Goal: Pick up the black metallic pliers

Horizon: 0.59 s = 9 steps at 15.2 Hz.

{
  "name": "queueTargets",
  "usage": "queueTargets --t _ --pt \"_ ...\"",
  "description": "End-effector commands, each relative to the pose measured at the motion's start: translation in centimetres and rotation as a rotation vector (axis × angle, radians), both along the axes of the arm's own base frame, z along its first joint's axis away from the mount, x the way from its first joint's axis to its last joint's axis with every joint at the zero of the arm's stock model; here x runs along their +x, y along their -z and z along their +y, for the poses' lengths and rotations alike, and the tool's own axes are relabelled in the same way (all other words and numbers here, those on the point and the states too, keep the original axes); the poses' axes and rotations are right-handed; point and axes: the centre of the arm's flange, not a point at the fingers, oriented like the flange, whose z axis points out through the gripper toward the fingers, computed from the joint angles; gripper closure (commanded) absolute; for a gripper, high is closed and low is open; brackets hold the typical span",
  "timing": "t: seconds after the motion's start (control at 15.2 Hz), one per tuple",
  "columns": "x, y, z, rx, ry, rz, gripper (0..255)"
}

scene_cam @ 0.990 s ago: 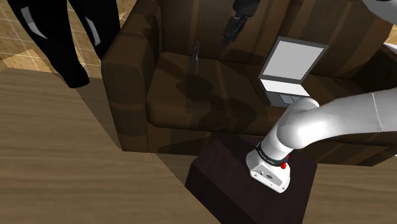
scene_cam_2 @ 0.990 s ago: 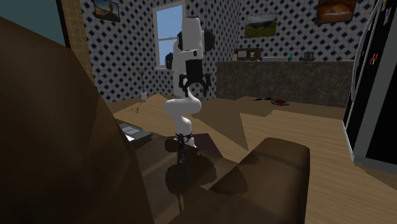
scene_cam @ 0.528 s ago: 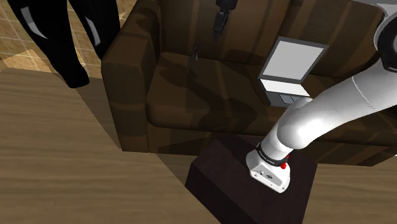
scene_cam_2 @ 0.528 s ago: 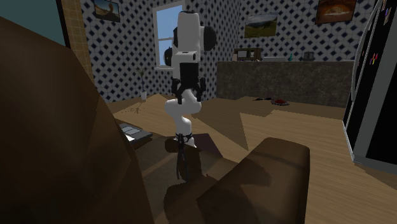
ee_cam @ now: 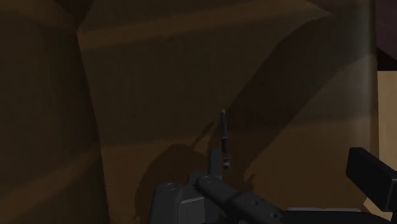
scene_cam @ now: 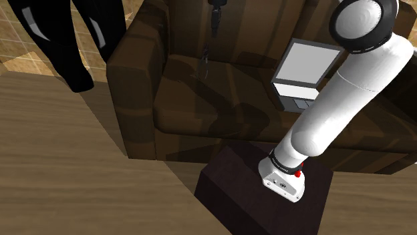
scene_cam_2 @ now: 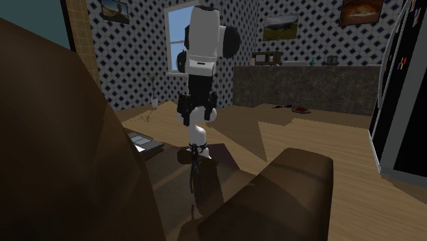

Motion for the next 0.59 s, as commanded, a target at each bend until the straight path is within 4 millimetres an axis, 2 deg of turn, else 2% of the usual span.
queueTargets --t 0.0,0.13,0.53 --pt "2.8 1.0 -0.5 -0.019 -0.057 0.032 0" --pt "5.4 1.6 -0.6 -0.036 -0.104 0.059 0" --pt "5.4 4.8 -0.6 -0.036 -0.104 0.059 0"
